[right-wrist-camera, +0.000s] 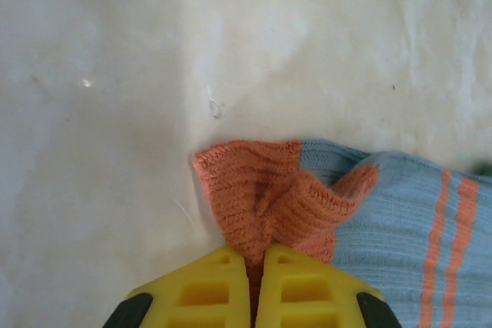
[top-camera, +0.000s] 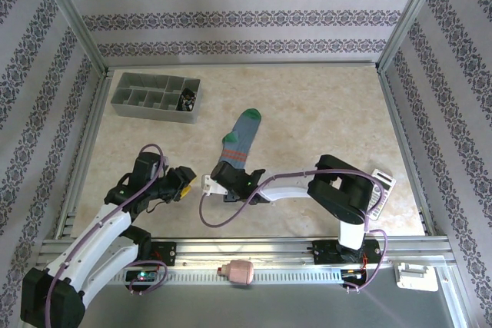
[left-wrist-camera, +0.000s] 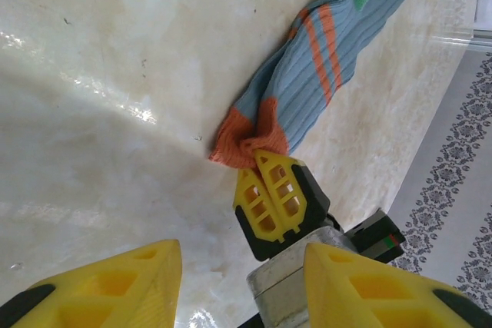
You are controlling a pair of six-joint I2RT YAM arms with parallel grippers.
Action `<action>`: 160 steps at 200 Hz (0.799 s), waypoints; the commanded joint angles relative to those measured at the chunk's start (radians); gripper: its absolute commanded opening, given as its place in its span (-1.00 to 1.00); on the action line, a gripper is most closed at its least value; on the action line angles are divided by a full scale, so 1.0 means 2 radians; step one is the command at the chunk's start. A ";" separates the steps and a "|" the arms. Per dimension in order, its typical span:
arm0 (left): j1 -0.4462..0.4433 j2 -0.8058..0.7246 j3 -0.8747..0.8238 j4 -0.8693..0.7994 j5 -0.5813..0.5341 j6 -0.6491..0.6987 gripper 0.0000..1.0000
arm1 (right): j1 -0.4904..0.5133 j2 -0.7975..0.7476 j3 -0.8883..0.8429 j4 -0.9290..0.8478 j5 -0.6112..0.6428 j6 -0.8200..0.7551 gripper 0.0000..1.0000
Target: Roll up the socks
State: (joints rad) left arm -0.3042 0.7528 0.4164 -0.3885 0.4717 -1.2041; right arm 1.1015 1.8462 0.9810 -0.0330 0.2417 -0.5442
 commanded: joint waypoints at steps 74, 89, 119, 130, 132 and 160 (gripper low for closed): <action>0.009 0.035 0.019 0.019 0.016 0.018 -0.12 | -0.042 -0.075 0.048 -0.129 -0.253 0.155 -1.00; 0.009 0.046 0.020 0.026 0.020 0.017 -0.14 | -0.062 -0.061 0.056 -0.134 -0.303 0.173 -1.00; 0.008 0.064 0.025 0.040 0.028 0.017 -0.18 | -0.105 -0.017 0.086 -0.146 -0.383 0.211 -1.00; 0.009 0.073 0.027 0.048 0.034 0.014 -0.20 | -0.120 -0.002 0.094 -0.145 -0.395 0.226 -1.00; 0.008 0.076 0.028 0.050 0.035 0.014 -0.20 | -0.122 0.000 0.095 -0.144 -0.397 0.228 -1.00; 0.007 0.106 0.032 0.085 0.054 0.008 -0.28 | -0.149 0.027 0.110 -0.133 -0.417 0.253 -1.00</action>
State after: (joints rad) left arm -0.2989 0.9237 0.4496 -0.3218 0.5308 -1.1873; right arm 0.8410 1.8572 1.1576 -0.2890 -0.4808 -0.1230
